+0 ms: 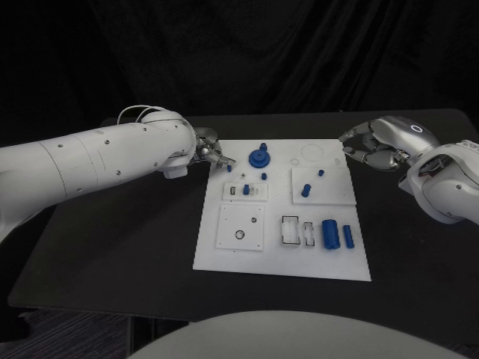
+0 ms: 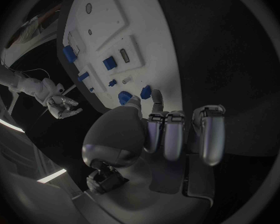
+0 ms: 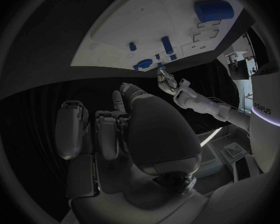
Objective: Assemble the parts on the task board
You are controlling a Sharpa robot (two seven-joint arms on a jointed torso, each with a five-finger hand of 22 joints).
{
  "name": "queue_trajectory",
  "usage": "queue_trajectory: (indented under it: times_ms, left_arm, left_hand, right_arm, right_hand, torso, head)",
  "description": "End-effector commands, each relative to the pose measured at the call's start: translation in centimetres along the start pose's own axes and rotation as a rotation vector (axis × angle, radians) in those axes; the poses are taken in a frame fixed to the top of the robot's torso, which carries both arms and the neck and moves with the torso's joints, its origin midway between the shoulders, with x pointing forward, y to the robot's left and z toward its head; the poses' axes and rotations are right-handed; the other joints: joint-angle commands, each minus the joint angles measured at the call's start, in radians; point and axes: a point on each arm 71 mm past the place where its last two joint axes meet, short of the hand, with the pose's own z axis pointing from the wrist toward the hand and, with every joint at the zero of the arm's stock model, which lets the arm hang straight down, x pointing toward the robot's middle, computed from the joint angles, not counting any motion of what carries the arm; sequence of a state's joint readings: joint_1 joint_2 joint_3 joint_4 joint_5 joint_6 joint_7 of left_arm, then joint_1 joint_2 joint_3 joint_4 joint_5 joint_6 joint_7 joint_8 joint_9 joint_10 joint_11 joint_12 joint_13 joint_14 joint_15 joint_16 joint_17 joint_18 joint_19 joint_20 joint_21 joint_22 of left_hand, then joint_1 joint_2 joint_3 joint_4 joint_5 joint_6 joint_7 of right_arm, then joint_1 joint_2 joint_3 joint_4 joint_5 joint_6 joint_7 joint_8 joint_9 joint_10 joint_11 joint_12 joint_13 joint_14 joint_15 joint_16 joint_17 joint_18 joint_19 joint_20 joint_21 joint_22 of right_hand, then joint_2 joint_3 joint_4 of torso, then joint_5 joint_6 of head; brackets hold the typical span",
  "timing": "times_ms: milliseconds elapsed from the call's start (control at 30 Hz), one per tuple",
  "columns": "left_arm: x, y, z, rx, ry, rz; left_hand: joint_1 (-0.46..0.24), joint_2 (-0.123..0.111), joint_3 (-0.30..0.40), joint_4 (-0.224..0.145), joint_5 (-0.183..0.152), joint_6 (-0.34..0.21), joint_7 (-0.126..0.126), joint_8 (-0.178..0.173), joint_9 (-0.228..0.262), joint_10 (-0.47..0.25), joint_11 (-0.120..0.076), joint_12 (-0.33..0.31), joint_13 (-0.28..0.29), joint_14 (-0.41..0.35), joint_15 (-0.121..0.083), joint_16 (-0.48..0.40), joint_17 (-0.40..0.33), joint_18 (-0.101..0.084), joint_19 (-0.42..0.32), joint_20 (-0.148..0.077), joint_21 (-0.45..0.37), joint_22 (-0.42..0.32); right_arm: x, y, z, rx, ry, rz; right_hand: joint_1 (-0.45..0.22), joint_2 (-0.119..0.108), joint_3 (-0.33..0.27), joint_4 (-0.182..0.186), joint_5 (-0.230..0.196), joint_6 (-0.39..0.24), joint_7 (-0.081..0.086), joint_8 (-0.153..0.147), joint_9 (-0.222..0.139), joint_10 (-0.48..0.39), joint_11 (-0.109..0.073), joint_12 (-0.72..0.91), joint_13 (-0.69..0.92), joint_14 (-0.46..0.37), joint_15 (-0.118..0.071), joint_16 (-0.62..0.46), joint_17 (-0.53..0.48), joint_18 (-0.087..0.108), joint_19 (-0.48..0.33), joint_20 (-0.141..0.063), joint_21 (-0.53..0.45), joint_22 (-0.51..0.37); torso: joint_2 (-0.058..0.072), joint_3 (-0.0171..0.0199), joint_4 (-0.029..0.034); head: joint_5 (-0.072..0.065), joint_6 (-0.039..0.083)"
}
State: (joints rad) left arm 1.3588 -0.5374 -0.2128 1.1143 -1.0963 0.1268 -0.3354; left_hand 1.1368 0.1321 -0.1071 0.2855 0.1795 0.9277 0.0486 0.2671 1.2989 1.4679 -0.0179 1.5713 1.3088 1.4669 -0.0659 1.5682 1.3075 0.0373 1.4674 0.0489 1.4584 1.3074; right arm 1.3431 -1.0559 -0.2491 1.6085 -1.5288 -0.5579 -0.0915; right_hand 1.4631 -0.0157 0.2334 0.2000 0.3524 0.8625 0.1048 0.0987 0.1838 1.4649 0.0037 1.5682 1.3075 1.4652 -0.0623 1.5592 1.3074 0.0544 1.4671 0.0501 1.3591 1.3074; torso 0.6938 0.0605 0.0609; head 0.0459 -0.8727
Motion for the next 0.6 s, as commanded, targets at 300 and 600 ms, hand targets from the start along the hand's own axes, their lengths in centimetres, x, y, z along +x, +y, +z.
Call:
queue_trajectory:
  times_ms: [300, 600]
  left_arm:
    - [0.19, -0.39, 0.11, 0.042, 0.003, -0.004]
    - [0.25, -0.58, 0.18, 0.048, 0.004, -0.009]
  left_hand:
    - [0.02, 0.004, 0.0, -0.002, 0.031, 0.008, 0.007, -0.016, -0.005, 0.103, 0.007, 0.0, 0.262, 0.104, 0.009, 0.003, 0.263, 0.0, 0.004, 0.007, -0.006, 0.192]
    - [0.03, 0.006, 0.004, -0.002, 0.051, 0.006, 0.008, -0.03, -0.01, 0.103, 0.008, 0.0, 0.262, 0.104, 0.01, 0.003, 0.263, 0.0, 0.003, 0.008, -0.008, 0.193]
  right_arm:
    - [0.19, -0.02, 0.07, 0.015, 0.011, -0.002]
    - [0.25, -0.02, 0.12, 0.017, 0.017, -0.003]
  right_hand:
    - [-0.002, 0.011, 0.005, -0.002, 0.003, 0.003, -0.001, -0.004, -0.001, 0.106, 0.004, 0.003, 0.263, 0.102, 0.006, 0.0, 0.253, -0.006, 0.018, 0.003, -0.001, 0.199]
    - [-0.003, 0.01, 0.008, -0.002, 0.004, 0.001, 0.0, -0.006, -0.002, 0.106, 0.005, 0.003, 0.263, 0.102, 0.006, -0.002, 0.252, -0.005, 0.017, 0.003, -0.004, 0.198]
  torso:
    - [-0.001, 0.0008, 0.0001]
    - [-0.001, 0.0008, 0.0008]
  head:
    - [0.003, 0.0]
    - [0.003, 0.0]
